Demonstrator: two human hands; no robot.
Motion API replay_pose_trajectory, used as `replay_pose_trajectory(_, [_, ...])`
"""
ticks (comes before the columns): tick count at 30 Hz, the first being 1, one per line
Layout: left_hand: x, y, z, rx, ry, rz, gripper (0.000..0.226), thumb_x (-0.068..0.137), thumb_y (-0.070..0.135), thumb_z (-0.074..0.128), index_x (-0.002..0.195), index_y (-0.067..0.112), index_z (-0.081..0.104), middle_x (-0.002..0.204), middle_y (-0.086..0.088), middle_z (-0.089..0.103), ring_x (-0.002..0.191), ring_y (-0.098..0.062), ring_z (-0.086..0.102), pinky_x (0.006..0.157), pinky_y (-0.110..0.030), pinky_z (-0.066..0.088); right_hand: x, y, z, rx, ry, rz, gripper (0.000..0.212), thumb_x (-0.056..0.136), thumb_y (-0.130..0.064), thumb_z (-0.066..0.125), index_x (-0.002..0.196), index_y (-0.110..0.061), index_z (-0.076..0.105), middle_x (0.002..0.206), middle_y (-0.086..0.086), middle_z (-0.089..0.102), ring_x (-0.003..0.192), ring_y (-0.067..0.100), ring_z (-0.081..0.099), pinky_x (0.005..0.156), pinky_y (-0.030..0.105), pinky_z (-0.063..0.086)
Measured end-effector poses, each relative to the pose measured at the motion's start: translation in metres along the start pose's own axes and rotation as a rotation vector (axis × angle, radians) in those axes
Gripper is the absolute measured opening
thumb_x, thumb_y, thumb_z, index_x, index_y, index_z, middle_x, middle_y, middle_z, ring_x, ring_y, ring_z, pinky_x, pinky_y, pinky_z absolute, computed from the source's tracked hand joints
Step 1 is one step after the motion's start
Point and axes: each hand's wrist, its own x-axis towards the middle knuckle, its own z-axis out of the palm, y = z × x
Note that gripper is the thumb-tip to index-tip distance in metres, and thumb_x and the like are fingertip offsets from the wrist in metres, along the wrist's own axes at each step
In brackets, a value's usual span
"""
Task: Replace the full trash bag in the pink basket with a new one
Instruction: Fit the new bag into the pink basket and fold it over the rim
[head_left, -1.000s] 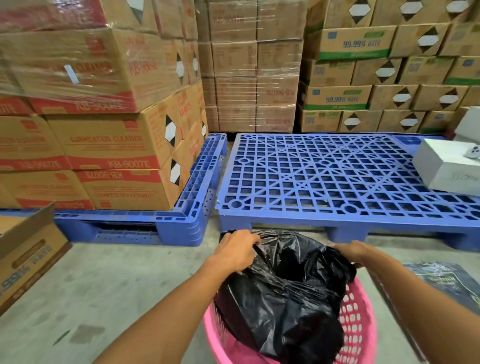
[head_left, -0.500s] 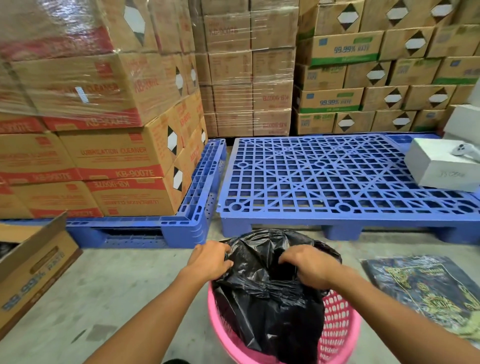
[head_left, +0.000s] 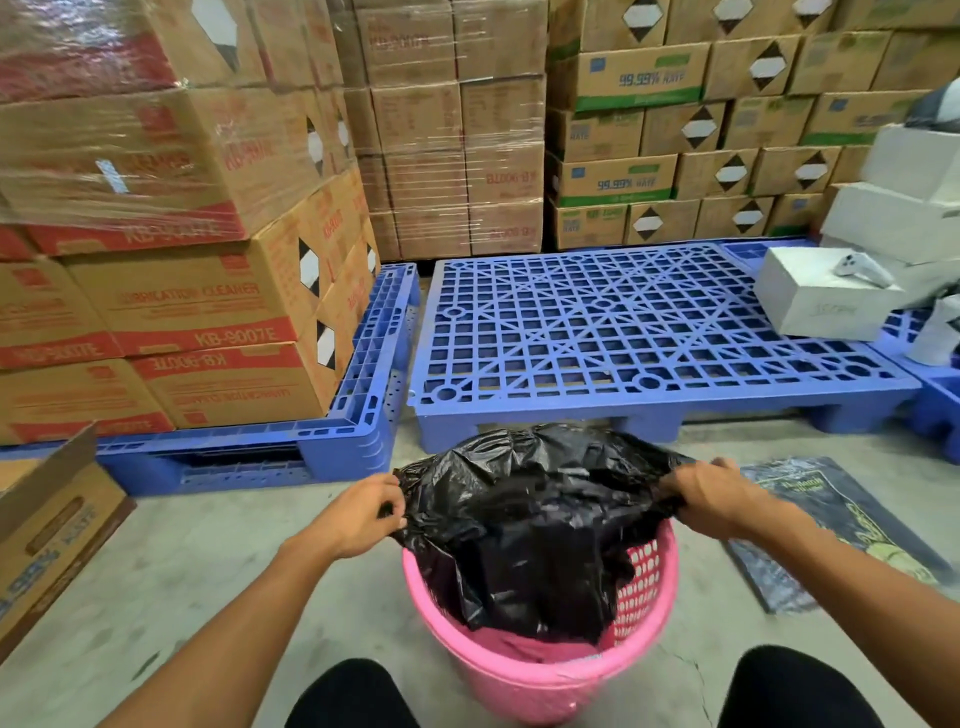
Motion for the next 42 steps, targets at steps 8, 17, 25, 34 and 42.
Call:
replay_pose_trajectory(8, [-0.02, -0.01, 0.007, -0.07, -0.005, -0.093, 0.015, 0.084, 0.016, 0.066, 0.071, 0.022, 0.062, 0.138, -0.006, 0.05, 0.138, -0.02, 0.038, 0.098, -0.026, 0.031, -0.047, 0.005, 0.036, 0.307, -0.17, 0.028, 0.027, 0.073, -0.015, 0.056, 0.098, -0.009, 0.065, 0.101, 0.01, 0.072, 0.095, 0.028, 0.064, 0.082, 0.036, 0.051])
replay_pose_trajectory(17, [-0.004, 0.076, -0.023, 0.019, 0.169, 0.211, 0.056, 0.087, 0.037, 0.062, 0.138, 0.026, 0.044, 0.149, 0.003, 0.043, 0.134, -0.018, 0.043, 0.11, -0.038, 0.035, -0.039, -0.023, -0.015, 0.522, 0.232, 0.144, 0.032, 0.074, -0.003, 0.058, 0.105, -0.009, 0.066, 0.096, 0.004, 0.065, 0.093, 0.022, 0.06, 0.072, 0.018, 0.039])
replay_pose_trajectory(25, [0.011, 0.104, 0.037, 0.048, -0.365, 0.137, 0.077, 0.078, 0.045, 0.071, 0.142, 0.019, 0.038, 0.143, -0.011, 0.049, 0.131, -0.029, 0.046, 0.109, -0.038, 0.038, -0.027, -0.07, -0.011, 0.375, -0.193, -0.086, 0.044, 0.083, -0.042, 0.062, 0.118, -0.015, 0.059, 0.107, 0.005, 0.071, 0.096, 0.022, 0.063, 0.082, 0.028, 0.047])
replay_pose_trajectory(34, [-0.05, 0.093, 0.035, 0.066, -0.058, 0.369, 0.055, 0.086, 0.03, 0.064, 0.137, 0.028, 0.042, 0.137, 0.0, 0.056, 0.127, -0.019, 0.049, 0.102, -0.036, 0.043, -0.066, -0.053, 0.0, 0.508, -0.105, -0.144, 0.02, 0.079, -0.02, 0.068, 0.099, -0.016, 0.068, 0.057, -0.016, 0.057, 0.055, -0.008, 0.053, 0.06, 0.006, 0.038])
replay_pose_trajectory(42, [-0.096, 0.06, 0.08, 0.099, 0.081, 0.599, 0.042, 0.089, 0.036, 0.055, 0.129, 0.03, 0.047, 0.106, 0.008, 0.066, 0.098, -0.011, 0.058, 0.088, -0.023, 0.045, -0.099, -0.054, 0.022, 0.466, -0.154, -0.29, 0.006, 0.078, -0.023, 0.068, 0.083, -0.019, 0.069, 0.07, -0.013, 0.061, 0.06, -0.006, 0.054, 0.063, 0.018, 0.045])
